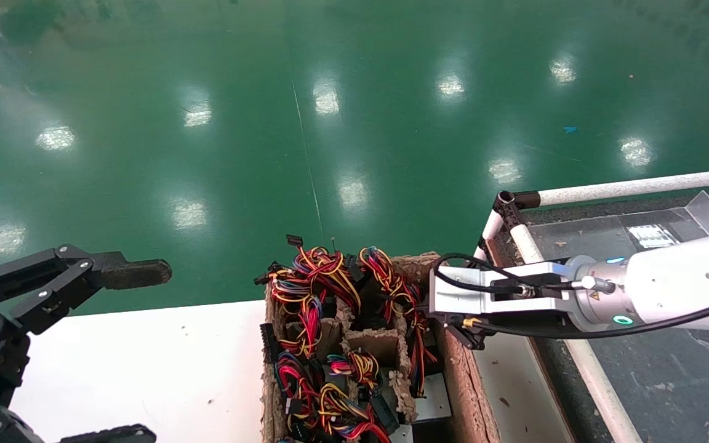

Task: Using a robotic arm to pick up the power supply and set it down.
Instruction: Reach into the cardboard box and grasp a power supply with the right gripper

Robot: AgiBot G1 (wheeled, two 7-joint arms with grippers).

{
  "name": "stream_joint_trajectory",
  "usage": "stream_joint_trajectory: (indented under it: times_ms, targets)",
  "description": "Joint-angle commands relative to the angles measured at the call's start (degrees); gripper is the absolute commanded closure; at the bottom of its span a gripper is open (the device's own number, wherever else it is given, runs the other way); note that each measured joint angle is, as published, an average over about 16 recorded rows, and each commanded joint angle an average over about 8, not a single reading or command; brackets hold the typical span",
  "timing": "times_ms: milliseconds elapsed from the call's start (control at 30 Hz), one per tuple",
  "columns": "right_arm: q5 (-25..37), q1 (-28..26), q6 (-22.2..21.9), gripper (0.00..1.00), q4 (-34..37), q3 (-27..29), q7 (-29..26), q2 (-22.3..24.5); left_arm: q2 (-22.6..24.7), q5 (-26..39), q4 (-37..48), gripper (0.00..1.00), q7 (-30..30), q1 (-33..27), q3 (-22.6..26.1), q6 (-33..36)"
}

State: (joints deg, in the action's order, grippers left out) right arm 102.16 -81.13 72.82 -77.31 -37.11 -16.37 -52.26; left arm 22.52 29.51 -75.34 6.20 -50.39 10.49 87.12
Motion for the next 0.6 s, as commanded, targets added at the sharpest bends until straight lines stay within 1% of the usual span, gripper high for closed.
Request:
stream_joint_trajectory:
  times_ms: [33,200,367,600]
  targets:
    - [-0.88,0.53,-0.64,1.0,-0.03,0.57,0.18,0.38,-0.02,-0.03,0.0,0.0,-0.02,-0.01,0.04,-0.01]
    - [-3.07,0.95,-1.76,1.0,-0.14,2.17,0.72,1.55,-0.06,-0.09,0.0,0.0,-0.08,-0.03,0.14,-0.04]
    - [-5.18,0.81,-1.89,1.0,-0.3,3.41,1.82,2.57,-0.1,-0.15,0.0,0.0,-0.14,-0.05,0.23,-0.07]
    - [-8.32,0.45,-1.56,1.0,-0.69,4.95,6.91,4.02,-0.15,-0.24,0.0,0.0,-0.21,-0.08,0.36,-0.11]
